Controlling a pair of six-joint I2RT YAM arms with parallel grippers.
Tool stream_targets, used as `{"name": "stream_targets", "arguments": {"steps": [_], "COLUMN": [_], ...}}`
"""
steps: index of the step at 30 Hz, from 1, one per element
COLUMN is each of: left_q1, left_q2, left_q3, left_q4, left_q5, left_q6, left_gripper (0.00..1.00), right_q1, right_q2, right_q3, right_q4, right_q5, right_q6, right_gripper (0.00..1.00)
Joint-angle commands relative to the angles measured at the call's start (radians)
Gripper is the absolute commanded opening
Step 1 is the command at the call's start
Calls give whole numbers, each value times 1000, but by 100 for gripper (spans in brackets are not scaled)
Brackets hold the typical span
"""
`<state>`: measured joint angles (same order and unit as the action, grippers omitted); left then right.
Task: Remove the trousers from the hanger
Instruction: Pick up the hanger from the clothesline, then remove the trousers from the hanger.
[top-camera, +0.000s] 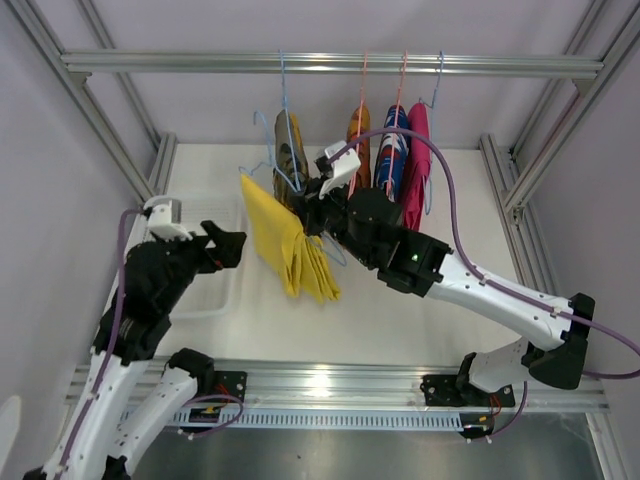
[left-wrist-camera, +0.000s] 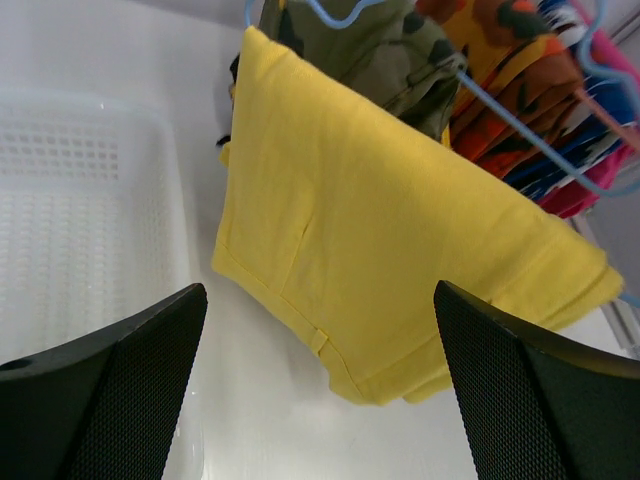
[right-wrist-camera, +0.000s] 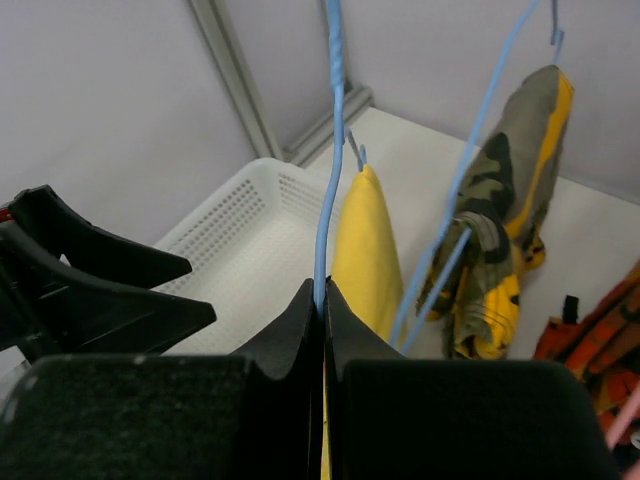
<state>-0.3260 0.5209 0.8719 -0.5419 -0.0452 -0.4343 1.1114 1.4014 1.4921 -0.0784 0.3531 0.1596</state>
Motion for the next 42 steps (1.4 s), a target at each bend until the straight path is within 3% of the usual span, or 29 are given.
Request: {"name": "stream_targets", "arguments": {"steps": [1,10,23,34,42], "left_q1": [-50,-316,-899,-1074,-1117], "left_q2": [100,185,269,378,386], "left_q3": [29,30,78,96,111], "left_q4": [8,63,16,46,131], "left_q5": [-51,-276,-797,-1079,-1131], "left_q6": [17,0,-81,-80,-28], "left_gripper": [100,99,99,100,99], "right_q1": [8,36,64,119,122], "right_q2": [-127,-189,-165,-113,-105], "right_q3": [14,-46,-124,-135,-142], "right_q4": [284,327,414,448,442], "right_q5": [136,314,481,598,587], "right_q6": [-43,-94,-65,-25,4], "right_gripper": [0,0,0,0,0]}}
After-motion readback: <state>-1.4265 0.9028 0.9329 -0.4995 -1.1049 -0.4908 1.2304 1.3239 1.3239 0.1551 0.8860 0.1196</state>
